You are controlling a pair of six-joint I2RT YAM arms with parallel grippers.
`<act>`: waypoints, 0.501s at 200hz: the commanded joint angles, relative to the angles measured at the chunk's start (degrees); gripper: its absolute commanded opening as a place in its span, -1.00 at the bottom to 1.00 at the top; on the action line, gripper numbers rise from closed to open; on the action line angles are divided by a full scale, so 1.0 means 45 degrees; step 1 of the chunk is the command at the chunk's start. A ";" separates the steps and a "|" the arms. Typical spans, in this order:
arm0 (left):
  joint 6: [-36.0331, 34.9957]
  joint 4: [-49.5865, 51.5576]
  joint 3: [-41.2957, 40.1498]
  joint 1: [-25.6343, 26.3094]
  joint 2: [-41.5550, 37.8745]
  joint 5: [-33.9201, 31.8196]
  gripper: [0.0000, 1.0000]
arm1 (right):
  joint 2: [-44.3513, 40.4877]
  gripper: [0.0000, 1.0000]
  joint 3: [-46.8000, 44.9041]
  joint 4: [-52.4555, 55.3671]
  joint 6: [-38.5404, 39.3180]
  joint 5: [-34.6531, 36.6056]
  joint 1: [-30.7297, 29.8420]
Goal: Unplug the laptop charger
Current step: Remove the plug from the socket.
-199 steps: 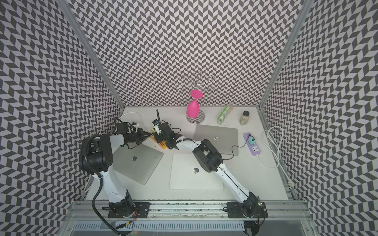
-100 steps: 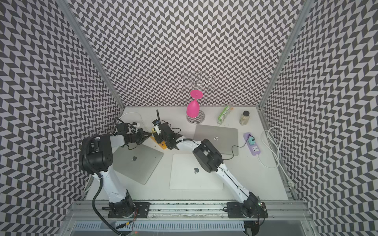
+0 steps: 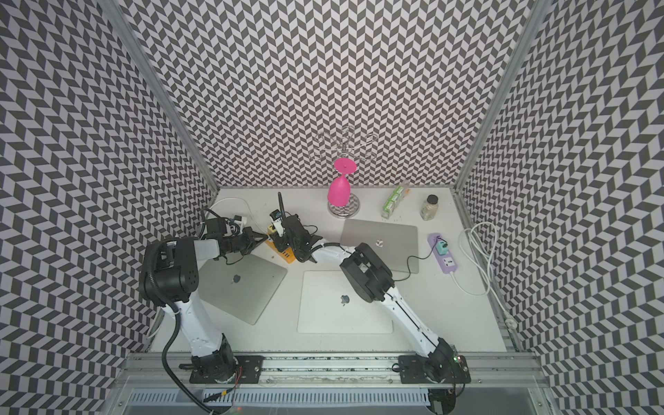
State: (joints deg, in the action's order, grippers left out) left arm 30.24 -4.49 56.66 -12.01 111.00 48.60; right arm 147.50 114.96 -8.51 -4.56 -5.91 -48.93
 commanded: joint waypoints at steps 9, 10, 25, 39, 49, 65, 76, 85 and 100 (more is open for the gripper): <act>-0.0267 0.1133 -0.0610 0.0036 0.0529 -0.1211 -1.00 | -0.0768 -1.00 0.0897 0.0028 0.1214 0.1307 -0.0472; -0.0271 0.1124 -0.0614 0.0034 0.0529 -0.1220 -1.00 | -0.0767 -1.00 0.0898 0.0042 0.1250 0.1369 -0.0483; -0.0287 0.1140 -0.0613 0.0034 0.0529 -0.1210 -1.00 | -0.0838 -1.00 0.0813 0.0100 0.1596 0.1997 -0.0492; -0.0292 0.1137 -0.0626 0.0042 0.0522 -0.1210 -1.00 | -0.0921 -1.00 0.0772 0.0046 0.1879 0.2383 -0.0528; -0.0289 0.1129 -0.0649 0.0047 0.0528 -0.1210 -1.00 | -0.1005 -1.00 0.0772 -0.0036 0.2273 0.2645 -0.0637; -0.0256 0.1092 -0.0639 0.0050 0.0529 -0.1174 -1.00 | -0.1058 -1.00 0.0843 -0.0090 0.2155 0.2518 -0.0663; -0.0232 0.1087 -0.0605 0.0051 0.0519 -0.1133 -1.00 | -0.1190 -1.00 0.0741 -0.0101 0.1643 0.2173 -0.0544; -0.0234 0.1121 -0.0552 0.0035 0.0473 -0.1098 -1.00 | -0.1414 -1.00 0.0563 -0.0139 0.1286 0.2007 -0.0485; -0.0225 0.1135 -0.0469 0.0039 0.0340 -0.1060 -1.00 | -0.1968 -1.00 -0.0043 -0.0433 0.0934 0.1690 -0.0368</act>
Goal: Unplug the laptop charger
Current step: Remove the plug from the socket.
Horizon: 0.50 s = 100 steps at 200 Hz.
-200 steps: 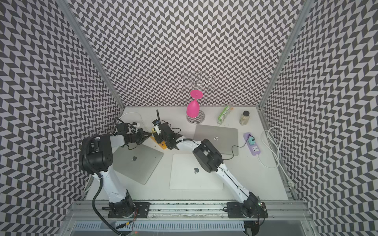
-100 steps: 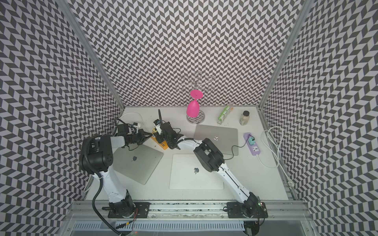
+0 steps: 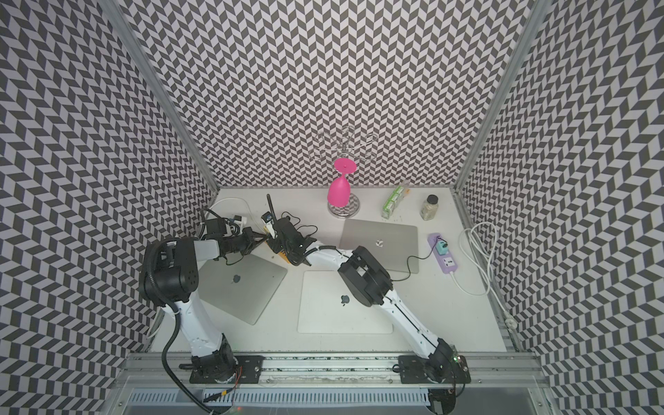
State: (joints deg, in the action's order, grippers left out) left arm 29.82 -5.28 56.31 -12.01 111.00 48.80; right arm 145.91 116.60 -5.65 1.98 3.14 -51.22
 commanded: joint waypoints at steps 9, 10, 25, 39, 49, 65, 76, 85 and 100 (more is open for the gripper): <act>-0.0168 0.1442 -0.0282 0.0031 0.0295 -0.1098 -1.00 | -0.1893 -1.00 -0.0636 -0.1038 -0.0567 -0.0402 0.0172; -0.0175 0.1464 -0.0266 0.0032 0.0285 -0.1107 -1.00 | -0.1924 -1.00 -0.0646 -0.1024 -0.0562 -0.0413 0.0181; -0.0325 0.1721 -0.0024 0.0030 0.0272 -0.1231 -1.00 | -0.2255 -1.00 -0.0784 -0.0670 -0.0725 -0.0578 0.0274; -0.0628 0.2072 0.0203 -0.0004 0.0359 -0.1547 -1.00 | -0.2660 -1.00 -0.1206 -0.0617 -0.0939 -0.0691 0.0426; -0.0701 0.2173 0.0243 -0.0131 0.0457 -0.1582 -1.00 | -0.2911 -1.00 -0.1437 -0.0445 -0.1091 -0.0892 0.0576; -0.0693 0.2130 0.0259 -0.0393 0.0475 -0.1402 -1.00 | -0.3139 -1.00 -0.1474 0.0313 -0.1201 -0.1123 0.0857; -0.0673 0.1991 0.0279 -0.0473 0.0323 -0.1280 -1.00 | -0.3303 -1.00 -0.1542 0.0869 -0.1148 -0.1243 0.1050; -0.0638 0.1936 0.0331 -0.0476 0.0099 -0.1244 -1.00 | -0.3522 -1.00 -0.1800 0.1128 -0.1180 -0.1202 0.1187; -0.0531 0.1917 0.0518 -0.0462 -0.0109 -0.0899 -1.00 | -0.4025 -1.00 -0.2453 0.1333 -0.0940 -0.1158 0.1376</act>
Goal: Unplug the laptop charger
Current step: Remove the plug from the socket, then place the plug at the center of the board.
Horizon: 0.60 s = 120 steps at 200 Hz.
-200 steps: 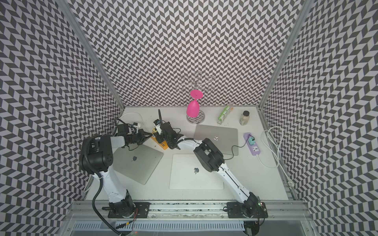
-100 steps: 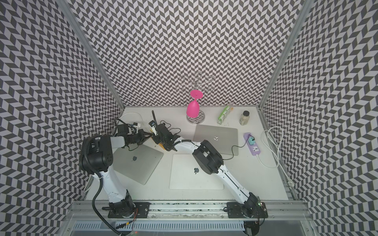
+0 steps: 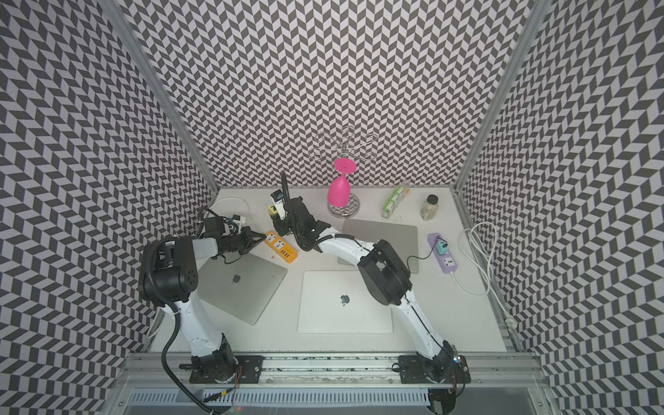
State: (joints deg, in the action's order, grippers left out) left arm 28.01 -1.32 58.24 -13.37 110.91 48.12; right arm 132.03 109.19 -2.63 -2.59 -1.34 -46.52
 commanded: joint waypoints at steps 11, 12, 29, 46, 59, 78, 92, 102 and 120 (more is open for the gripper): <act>-0.0058 0.1037 0.0234 -0.0136 -0.0207 -0.0517 -1.00 | -0.1261 -1.00 -0.1156 0.0989 0.0509 -0.0192 0.0433; -0.0055 0.1056 0.0238 -0.0135 -0.0220 -0.0498 -1.00 | -0.1277 -1.00 -0.1177 0.1031 0.0542 -0.0181 0.0444; 0.0073 0.1075 0.0358 -0.0078 -0.0506 -0.0175 -1.00 | -0.1446 -1.00 -0.1350 0.2068 0.1147 0.0061 0.0504; 0.0164 0.1067 0.0417 0.0009 -0.0895 -0.0001 -1.00 | -0.1579 -1.00 -0.1552 0.2936 0.1467 -0.0080 0.0672; 0.0226 0.1065 0.0456 0.0083 -0.1171 0.0049 -1.00 | -0.1672 -1.00 -0.1663 0.3512 0.1489 -0.0526 0.0872; 0.0334 0.1100 0.0520 0.0108 -0.1450 0.0097 -1.00 | -0.1739 -1.00 -0.1694 0.4184 0.1274 -0.1573 0.1122; 0.0402 0.1119 0.0592 0.0106 -0.1607 0.0137 -1.00 | -0.1761 -1.00 -0.1853 0.4228 0.0933 -0.2496 0.1307; 0.0417 0.1166 0.0668 0.0103 -0.1692 0.0127 -1.00 | -0.1727 -1.00 -0.1955 0.4214 0.0647 -0.3208 0.1434; 0.0305 0.1460 0.0854 0.0110 -0.1790 0.0098 -1.00 | -0.1627 -1.00 -0.2089 0.4264 0.0061 -0.4394 0.1659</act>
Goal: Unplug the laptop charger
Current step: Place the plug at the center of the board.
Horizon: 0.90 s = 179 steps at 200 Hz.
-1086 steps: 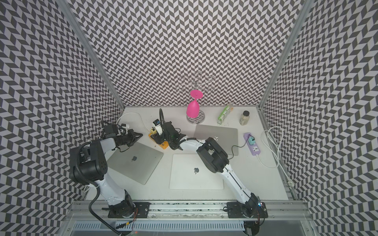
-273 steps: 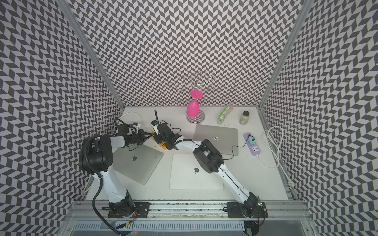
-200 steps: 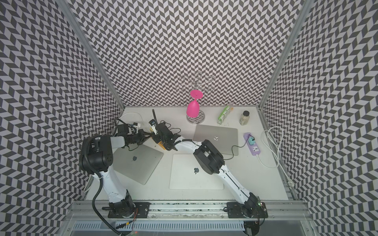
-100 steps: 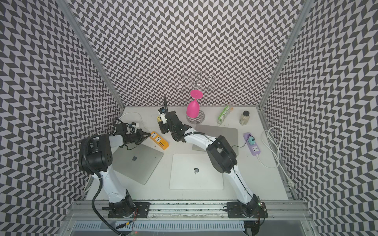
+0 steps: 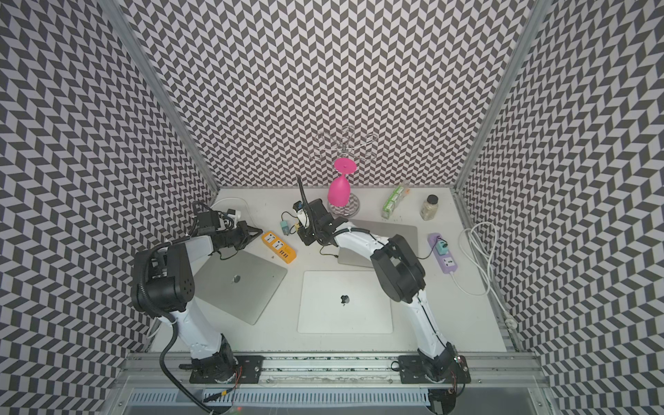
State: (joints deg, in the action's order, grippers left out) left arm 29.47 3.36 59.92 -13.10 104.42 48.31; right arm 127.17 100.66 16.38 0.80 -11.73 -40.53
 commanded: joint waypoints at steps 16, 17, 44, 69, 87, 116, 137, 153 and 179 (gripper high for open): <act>-0.0194 0.0728 0.0619 0.0031 -0.0421 -0.0043 -1.00 | -0.0527 -0.99 -0.0436 0.0201 -0.1063 -0.2837 0.0485; -0.0208 0.0733 0.0624 0.0036 -0.0426 -0.0048 -1.00 | -0.0527 -0.98 -0.0456 0.0224 -0.1089 -0.2879 0.0488; -0.0246 0.0838 0.0612 0.0010 -0.0490 -0.0122 -1.00 | -0.0781 -0.96 -0.1186 0.0555 -0.1417 -0.3630 0.0675; -0.0222 0.0824 0.0572 0.0020 -0.0539 -0.0158 -1.00 | -0.1425 -0.96 -0.2789 -0.0422 -0.2136 -0.4590 0.0872; -0.0203 0.0822 0.0522 0.0015 -0.0625 -0.0220 -1.00 | -0.1559 -0.96 -0.3369 -0.0691 -0.2453 -0.4940 0.0876; -0.0234 0.0877 0.0454 0.0003 -0.0724 -0.0233 -1.00 | -0.1727 -0.94 -0.4056 -0.1317 -0.2936 -0.5542 0.0882; -0.0314 0.0972 0.0454 0.0011 -0.0783 -0.0323 -1.00 | -0.1645 -0.92 -0.4067 -0.1255 -0.3102 -0.5976 0.0887; -0.0324 0.1023 0.0435 0.0021 -0.0807 -0.0346 -1.00 | -0.1462 -0.87 -0.4004 -0.1060 -0.3361 -0.6137 0.0996; -0.0417 0.1100 0.0396 0.0003 -0.0876 -0.0438 -1.00 | -0.1376 -0.66 -0.4026 -0.0930 -0.3499 -0.6085 0.1173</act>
State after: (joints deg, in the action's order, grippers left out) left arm 28.82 7.42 61.73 -13.10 102.21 47.24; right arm 122.43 82.28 14.22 -13.52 -37.41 -36.05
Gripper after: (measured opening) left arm 0.048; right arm 0.277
